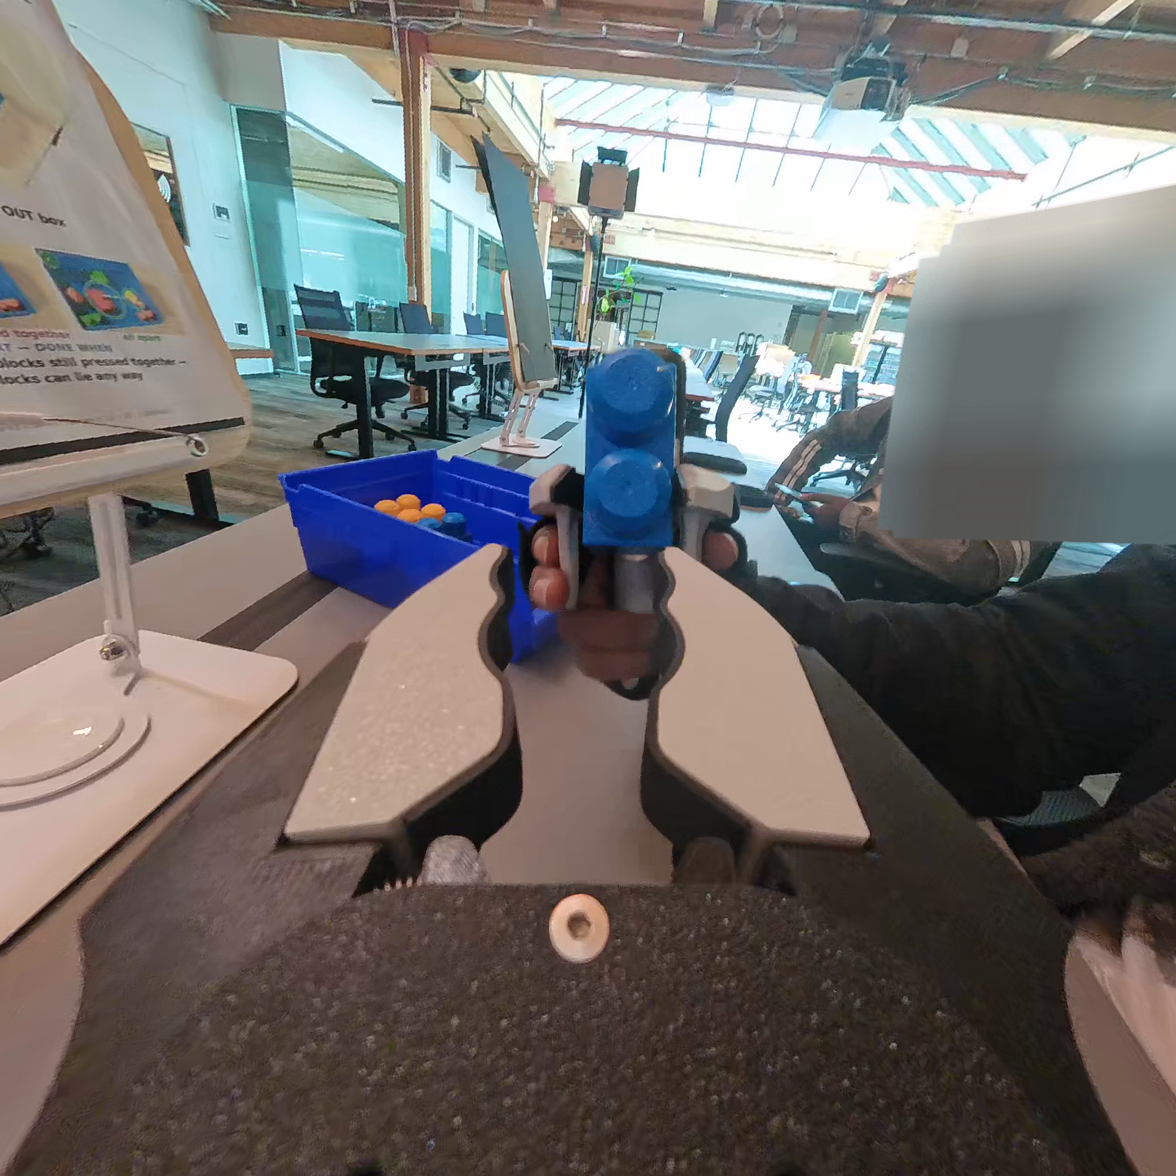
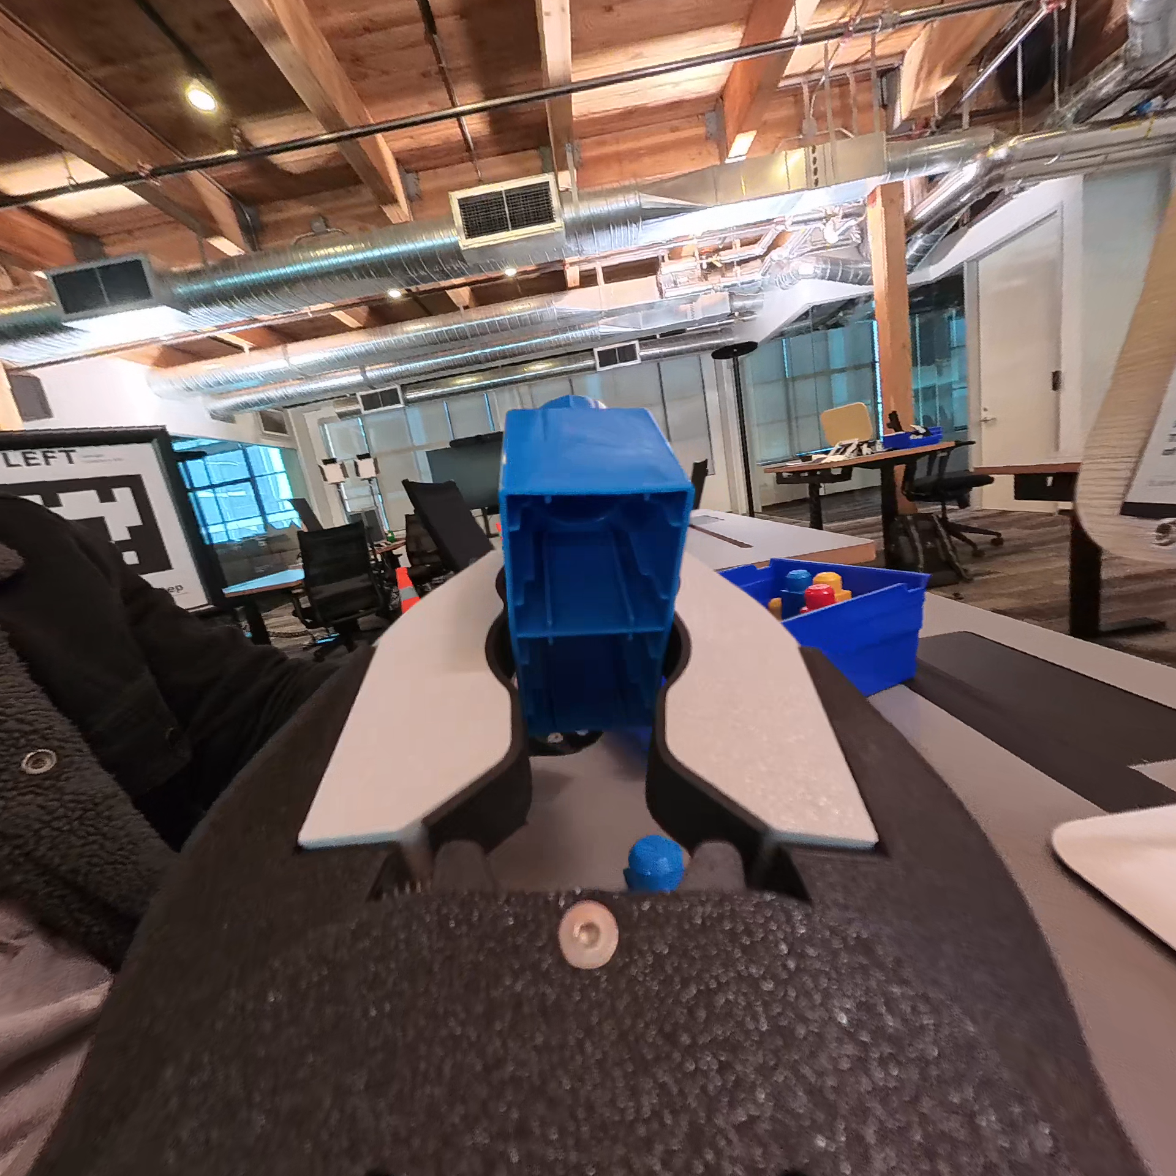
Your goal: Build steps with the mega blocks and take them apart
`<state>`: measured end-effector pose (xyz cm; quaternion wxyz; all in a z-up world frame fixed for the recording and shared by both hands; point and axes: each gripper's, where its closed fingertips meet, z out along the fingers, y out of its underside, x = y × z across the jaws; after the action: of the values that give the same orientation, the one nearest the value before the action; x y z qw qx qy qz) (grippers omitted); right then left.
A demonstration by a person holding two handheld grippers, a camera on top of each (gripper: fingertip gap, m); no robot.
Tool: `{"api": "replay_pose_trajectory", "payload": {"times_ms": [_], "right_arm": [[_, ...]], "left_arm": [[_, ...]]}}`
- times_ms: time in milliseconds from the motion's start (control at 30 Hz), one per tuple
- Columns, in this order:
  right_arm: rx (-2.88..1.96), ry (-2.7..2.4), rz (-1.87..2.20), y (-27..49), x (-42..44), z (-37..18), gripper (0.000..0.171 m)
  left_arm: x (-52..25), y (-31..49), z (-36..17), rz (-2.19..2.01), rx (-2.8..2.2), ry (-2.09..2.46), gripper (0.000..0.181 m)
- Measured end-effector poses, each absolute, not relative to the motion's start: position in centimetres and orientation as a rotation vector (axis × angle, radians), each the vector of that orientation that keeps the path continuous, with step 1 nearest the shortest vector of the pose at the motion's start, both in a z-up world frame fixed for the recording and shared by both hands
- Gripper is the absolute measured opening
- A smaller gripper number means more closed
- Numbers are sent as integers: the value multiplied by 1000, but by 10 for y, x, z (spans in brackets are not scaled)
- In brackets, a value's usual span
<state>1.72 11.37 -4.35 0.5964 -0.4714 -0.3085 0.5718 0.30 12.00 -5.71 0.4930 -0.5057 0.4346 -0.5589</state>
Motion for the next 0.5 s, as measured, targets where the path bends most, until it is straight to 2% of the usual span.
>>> {"api": "replay_pose_trajectory", "payload": {"times_ms": [300, 500], "right_arm": [[-1090, -745, 1406, 107, 2, -49, 42], [-1090, -754, 1489, 102, -1, -49, 42]], "left_arm": [[8, 100, -53, -1370, -1124, 1119, 27], [14, 93, -61, -1203, -1095, 1223, 33]]}}
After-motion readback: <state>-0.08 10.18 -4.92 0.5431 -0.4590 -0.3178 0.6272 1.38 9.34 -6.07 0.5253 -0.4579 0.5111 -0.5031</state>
